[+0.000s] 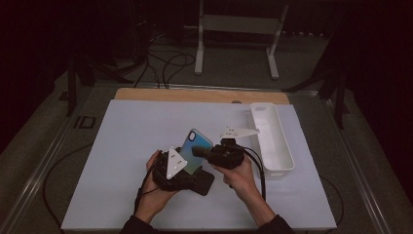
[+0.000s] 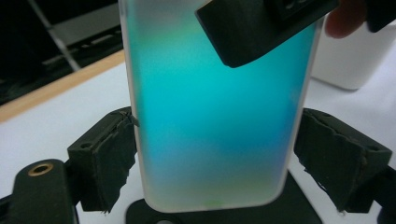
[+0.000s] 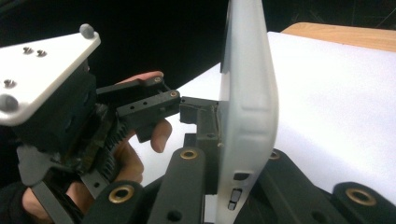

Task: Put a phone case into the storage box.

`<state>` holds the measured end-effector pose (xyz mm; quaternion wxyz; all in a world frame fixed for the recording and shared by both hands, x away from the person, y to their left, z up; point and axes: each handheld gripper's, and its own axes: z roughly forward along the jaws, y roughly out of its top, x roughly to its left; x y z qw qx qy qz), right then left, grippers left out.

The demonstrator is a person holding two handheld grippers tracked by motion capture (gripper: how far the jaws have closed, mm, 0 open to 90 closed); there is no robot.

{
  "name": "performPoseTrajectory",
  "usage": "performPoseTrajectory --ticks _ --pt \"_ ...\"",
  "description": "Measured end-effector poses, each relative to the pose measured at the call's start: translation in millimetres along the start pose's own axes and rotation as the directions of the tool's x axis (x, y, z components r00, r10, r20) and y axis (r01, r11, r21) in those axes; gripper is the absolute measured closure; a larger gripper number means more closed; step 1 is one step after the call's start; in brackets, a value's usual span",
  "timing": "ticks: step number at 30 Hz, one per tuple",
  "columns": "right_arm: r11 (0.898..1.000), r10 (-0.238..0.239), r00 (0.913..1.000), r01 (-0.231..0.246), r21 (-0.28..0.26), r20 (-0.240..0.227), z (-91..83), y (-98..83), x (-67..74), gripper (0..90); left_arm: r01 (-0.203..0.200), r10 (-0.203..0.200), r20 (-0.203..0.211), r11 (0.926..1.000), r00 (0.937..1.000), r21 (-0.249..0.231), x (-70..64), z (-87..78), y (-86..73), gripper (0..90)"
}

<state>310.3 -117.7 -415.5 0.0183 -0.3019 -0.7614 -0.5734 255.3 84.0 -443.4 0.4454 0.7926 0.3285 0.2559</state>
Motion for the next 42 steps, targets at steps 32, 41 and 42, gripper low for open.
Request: performPoseTrajectory --ticks 32,41,42 --pt "0.991 -0.130 0.9826 0.130 -0.003 -0.133 -22.8 -1.4 3.1 86.2 0.089 -0.100 0.349 0.9949 0.9317 0.048 21.9 -4.9 -7.5 4.7" --pt "0.984 -0.171 0.9606 0.177 0.008 -0.219 -18.7 0.0 9.6 86.2 0.065 -0.078 0.464 0.9969 0.8826 0.044 20.0 -5.2 -9.6 35.0" --pt "0.983 -0.174 0.9578 0.182 0.010 -0.228 -18.4 -0.1 9.9 86.2 0.063 -0.075 0.468 0.9971 0.8803 0.043 20.2 -5.3 -9.9 38.7"
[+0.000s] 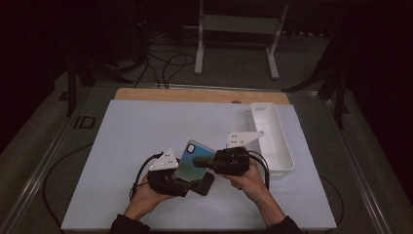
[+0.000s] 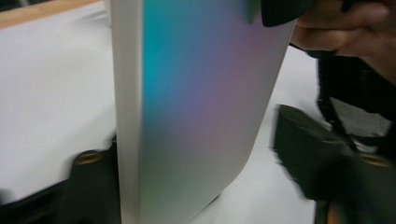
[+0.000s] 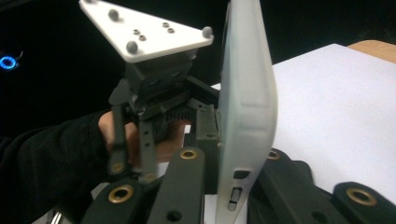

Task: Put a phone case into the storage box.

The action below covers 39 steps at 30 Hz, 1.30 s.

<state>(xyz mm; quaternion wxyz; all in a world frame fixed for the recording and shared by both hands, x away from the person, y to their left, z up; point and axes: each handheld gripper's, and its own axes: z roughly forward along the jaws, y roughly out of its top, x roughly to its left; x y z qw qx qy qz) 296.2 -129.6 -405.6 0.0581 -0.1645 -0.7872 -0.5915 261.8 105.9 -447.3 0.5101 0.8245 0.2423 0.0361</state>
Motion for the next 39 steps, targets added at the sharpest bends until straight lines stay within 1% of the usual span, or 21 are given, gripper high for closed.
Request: performPoseTrajectory --ticks 3,5,7,8,10,12,14,18,20,22,23,24,26,28,29,30,34,39 --pt "1.000 -0.013 0.9999 0.013 0.010 0.009 -1.2 0.3 -0.8 85.3 -0.001 0.000 0.019 1.0000 0.9998 0.005 1.1 -0.7 -0.9 51.6" --pt "1.000 -0.012 0.9999 0.012 0.010 0.011 -3.7 0.3 -2.8 82.9 -0.002 0.001 0.037 1.0000 0.9993 0.006 1.7 -0.7 -1.0 57.8" --pt "1.000 -0.019 0.9996 0.019 0.013 0.022 -5.7 0.6 -3.3 77.8 -0.004 0.004 0.044 0.9999 0.9990 0.015 1.3 1.0 -1.3 64.9" --pt "0.999 -0.029 0.9991 0.028 0.015 0.032 -6.0 0.8 -2.9 73.0 -0.008 0.007 0.044 0.9997 0.9990 0.022 1.2 1.8 -1.4 69.3" --pt "0.999 -0.039 0.9978 0.038 0.024 0.053 -5.3 1.3 -1.8 67.7 -0.012 0.010 0.043 0.9994 0.9990 0.032 0.8 4.1 -2.0 74.3" --pt "0.999 -0.039 0.9962 0.037 0.024 0.077 -4.3 1.6 -1.1 59.4 -0.012 0.011 0.049 0.9996 0.9987 0.026 0.0 5.7 -2.2 80.3" --pt "0.999 -0.037 0.9956 0.035 0.019 0.086 -3.4 1.5 -0.7 52.7 -0.011 0.009 0.055 0.9996 0.9984 0.024 -0.5 6.2 -1.9 84.6" --pt "1.000 -0.021 0.9940 0.020 0.016 0.107 -0.7 1.4 0.1 42.5 -0.016 0.016 0.032 0.9998 0.9994 0.010 -3.0 6.7 -0.7 85.6" --pt "1.000 -0.022 0.9924 0.021 0.014 0.121 0.5 1.4 0.7 38.0 -0.020 0.019 0.025 0.9998 0.9995 0.004 -3.8 6.0 0.1 85.9" --pt "1.000 -0.025 0.9913 0.023 0.014 0.129 1.1 1.4 1.3 36.4 -0.020 0.019 0.025 0.9998 0.9995 0.004 -3.8 6.0 0.1 85.9" --pt "0.999 -0.043 0.9848 0.039 0.030 0.168 2.4 1.3 2.4 31.3 -0.019 0.019 0.003 0.9998 0.9998 -0.006 -3.6 3.8 0.5 86.2" --pt "0.999 -0.049 0.9830 0.044 0.030 0.177 2.4 1.0 2.5 31.3 -0.019 0.019 -0.001 0.9998 0.9998 -0.010 -3.4 3.2 0.4 86.2" --pt "0.999 -0.038 0.9815 0.034 0.025 0.188 1.4 0.6 2.2 29.6 -0.014 0.014 -0.020 0.9998 0.9997 -0.014 -2.9 1.8 0.5 86.2" --pt "0.999 -0.036 0.9809 0.032 0.024 0.191 0.7 0.4 1.9 29.6 -0.014 0.014 -0.020 0.9998 0.9997 -0.014 -2.9 1.8 0.5 86.2" --pt "0.999 -0.033 0.9790 0.030 0.017 0.201 -0.6 -0.1 1.2 28.2 0.001 -0.003 -0.052 0.9996 0.9986 -0.028 -0.9 -0.4 0.4 86.2" --pt "1.000 -0.029 0.9784 0.027 0.015 0.205 -1.4 -0.4 0.8 28.1 0.010 -0.012 -0.056 0.9994 0.9984 -0.032 0.1 -0.8 0.2 86.2" --pt "1.000 -0.008 0.9769 0.006 0.007 0.214 -4.0 -1.9 -0.9 29.5 0.023 -0.027 -0.093 0.9991 0.9953 -0.036 1.4 -1.9 -0.6 86.1" --pt "1.000 0.012 0.9679 -0.014 0.008 0.251 -5.0 -3.4 -2.2 24.8 0.037 -0.044 -0.137 0.9977 0.9895 -0.057 1.9 -3.0 0.0 86.1"
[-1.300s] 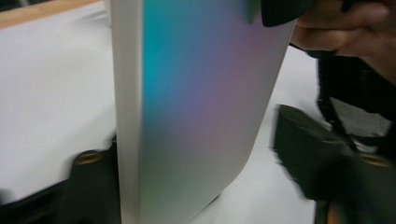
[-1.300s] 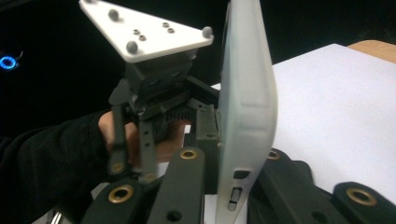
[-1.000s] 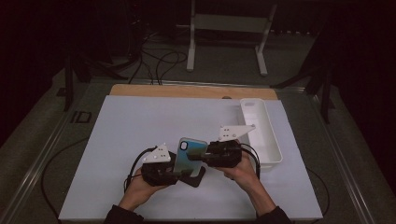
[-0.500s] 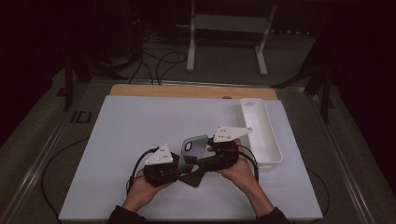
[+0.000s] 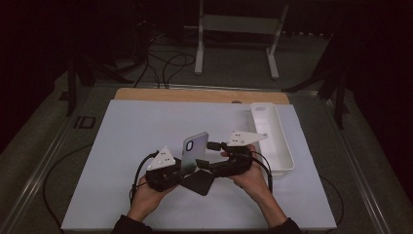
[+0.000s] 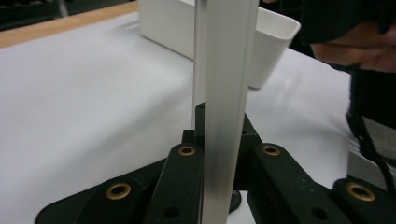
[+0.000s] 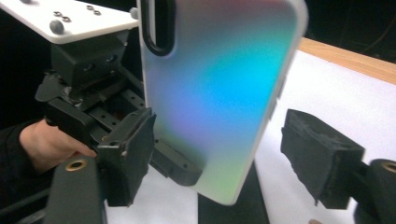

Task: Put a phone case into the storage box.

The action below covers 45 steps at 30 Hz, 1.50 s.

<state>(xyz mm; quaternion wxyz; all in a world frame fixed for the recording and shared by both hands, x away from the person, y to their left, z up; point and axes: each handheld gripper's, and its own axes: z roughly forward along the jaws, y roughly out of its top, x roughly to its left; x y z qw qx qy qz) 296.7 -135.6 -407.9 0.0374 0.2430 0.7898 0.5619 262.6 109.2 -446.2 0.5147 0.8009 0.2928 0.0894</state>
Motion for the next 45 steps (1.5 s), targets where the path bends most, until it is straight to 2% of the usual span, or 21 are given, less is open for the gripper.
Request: performPoseTrajectory --ticks 4,6,7,14,19,26,37,38,41,45 --pt "1.000 0.013 0.9995 -0.013 0.001 0.027 0.0 0.6 1.3 22.3 0.013 -0.014 -0.039 0.9998 0.9992 -0.015 1.1 -2.1 0.4 86.1" --pt "1.000 0.011 0.9995 -0.011 0.001 0.028 0.1 0.7 1.8 21.8 0.017 -0.018 -0.045 0.9997 0.9988 -0.017 1.5 -2.4 0.5 86.1" --pt "1.000 0.012 0.9994 -0.012 0.001 0.031 0.2 0.9 2.4 21.4 0.025 -0.026 -0.062 0.9995 0.9977 -0.021 1.7 -2.8 0.5 86.1" --pt "1.000 0.012 0.9968 -0.013 0.018 0.079 4.0 4.2 8.1 12.4 0.035 -0.039 -0.107 0.9987 0.9935 -0.036 0.1 -2.5 0.7 86.1" --pt "0.999 0.025 0.9931 -0.028 0.025 0.115 8.2 7.2 11.9 8.4 0.031 -0.036 -0.145 0.9989 0.9887 -0.036 -1.8 -1.1 0.6 86.1" --pt "0.998 0.054 0.9897 -0.051 -0.023 0.132 10.2 15.8 13.8 8.5 0.031 -0.035 -0.162 0.9991 0.9862 -0.029 -4.3 2.3 0.0 86.1" --pt "0.997 0.070 0.9825 -0.061 -0.053 0.173 23.7 30.4 21.9 8.6 0.028 -0.032 -0.149 0.9993 0.9884 -0.026 -9.2 7.8 -0.4 86.1" --pt "0.994 0.092 0.9791 -0.081 -0.066 0.181 25.9 31.7 22.0 10.0 0.033 -0.036 -0.149 0.9991 0.9882 -0.026 -10.6 8.8 -0.5 86.0" --pt "0.992 0.112 0.9709 -0.097 -0.078 0.212 27.2 31.6 21.6 14.8 0.039 -0.042 -0.147 0.9990 0.9883 -0.023 -12.0 11.0 -0.8 86.0" --pt "0.989 0.133 0.9637 -0.115 -0.091 0.231 28.6 30.1 20.7 14.8 0.049 -0.051 -0.145 0.9986 0.9881 -0.018 -13.1 14.2 -1.5 85.9"
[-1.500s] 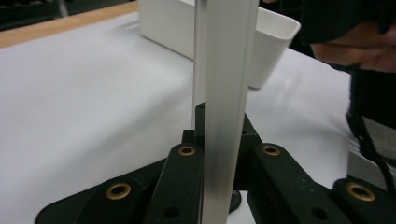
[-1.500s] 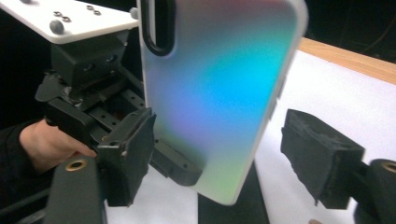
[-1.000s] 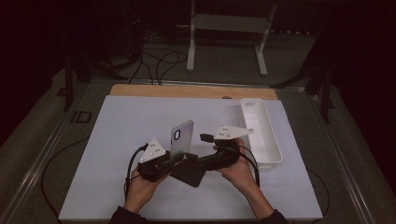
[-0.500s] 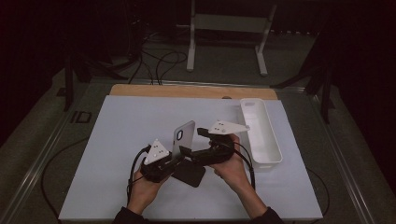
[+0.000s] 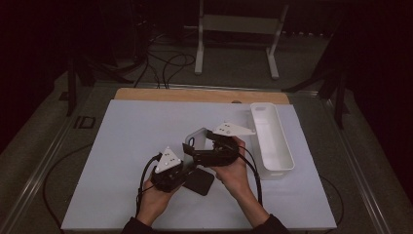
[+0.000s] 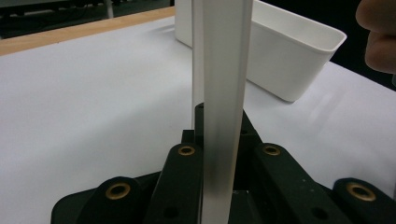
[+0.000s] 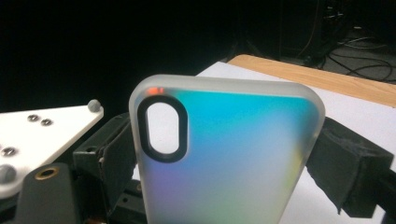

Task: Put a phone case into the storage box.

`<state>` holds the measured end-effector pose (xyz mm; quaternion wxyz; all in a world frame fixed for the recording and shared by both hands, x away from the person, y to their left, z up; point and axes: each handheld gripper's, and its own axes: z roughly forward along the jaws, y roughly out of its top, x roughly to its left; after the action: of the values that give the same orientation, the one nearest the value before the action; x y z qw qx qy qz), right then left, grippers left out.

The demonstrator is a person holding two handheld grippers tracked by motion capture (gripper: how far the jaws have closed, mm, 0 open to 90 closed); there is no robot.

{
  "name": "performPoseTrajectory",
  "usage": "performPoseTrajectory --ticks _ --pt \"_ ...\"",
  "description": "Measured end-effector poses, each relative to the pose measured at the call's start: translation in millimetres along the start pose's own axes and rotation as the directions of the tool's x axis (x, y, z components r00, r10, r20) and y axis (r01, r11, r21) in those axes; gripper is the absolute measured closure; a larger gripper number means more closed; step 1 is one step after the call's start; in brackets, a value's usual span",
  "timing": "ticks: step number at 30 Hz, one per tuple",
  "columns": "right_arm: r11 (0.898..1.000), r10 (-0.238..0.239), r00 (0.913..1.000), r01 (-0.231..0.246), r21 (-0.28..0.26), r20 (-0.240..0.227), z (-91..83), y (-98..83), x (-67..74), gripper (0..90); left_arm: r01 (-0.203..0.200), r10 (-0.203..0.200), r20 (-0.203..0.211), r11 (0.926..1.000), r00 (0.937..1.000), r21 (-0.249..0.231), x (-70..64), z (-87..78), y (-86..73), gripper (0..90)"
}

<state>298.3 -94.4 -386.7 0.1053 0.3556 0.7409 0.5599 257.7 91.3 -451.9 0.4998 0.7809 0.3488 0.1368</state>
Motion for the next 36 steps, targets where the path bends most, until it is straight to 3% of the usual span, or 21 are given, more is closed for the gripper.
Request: performPoseTrajectory --ticks 4,16,18,20,23,26,29,36 --pt "1.000 0.012 0.9998 -0.012 -0.005 0.013 2.1 -1.0 -0.1 15.5 0.000 0.000 0.005 1.0000 1.0000 0.009 -3.2 3.5 -0.7 85.5" --pt "1.000 -0.012 0.9993 0.012 0.008 0.035 2.5 -2.3 1.9 16.5 -0.016 0.016 0.013 0.9998 0.9998 0.009 -6.8 6.3 -1.4 82.7" --pt "1.000 -0.023 0.9990 0.023 0.006 0.039 2.4 -2.6 3.2 16.5 -0.011 0.011 0.032 0.9999 0.9994 0.006 -5.8 5.8 -0.7 75.3" --pt "1.000 -0.028 0.9987 0.028 -0.003 0.044 1.9 -3.0 3.8 16.5 -0.008 0.008 0.059 1.0000 0.9982 0.001 -5.3 4.9 -0.3 61.6" --pt "1.000 -0.030 0.9986 0.030 -0.003 0.044 1.7 -3.5 3.7 16.5 -0.008 0.008 0.047 1.0000 0.9988 -0.005 -5.6 3.9 0.4 41.7" --pt "0.999 -0.035 0.9984 0.035 0.000 0.044 1.2 -3.7 3.1 16.5 -0.001 0.002 0.040 0.9997 0.9992 -0.024 -4.0 1.5 0.9 32.2" --pt "0.999 -0.036 0.9982 0.036 0.002 0.048 0.7 -3.8 2.7 16.5 0.007 -0.007 -0.002 0.9992 1.0000 -0.040 -3.3 -1.2 2.1 15.7" --pt "0.999 -0.041 0.9979 0.041 0.004 0.050 -0.6 -3.7 2.3 16.6 0.009 -0.010 -0.019 0.9980 0.9998 -0.062 1.6 -9.5 4.4 4.0"
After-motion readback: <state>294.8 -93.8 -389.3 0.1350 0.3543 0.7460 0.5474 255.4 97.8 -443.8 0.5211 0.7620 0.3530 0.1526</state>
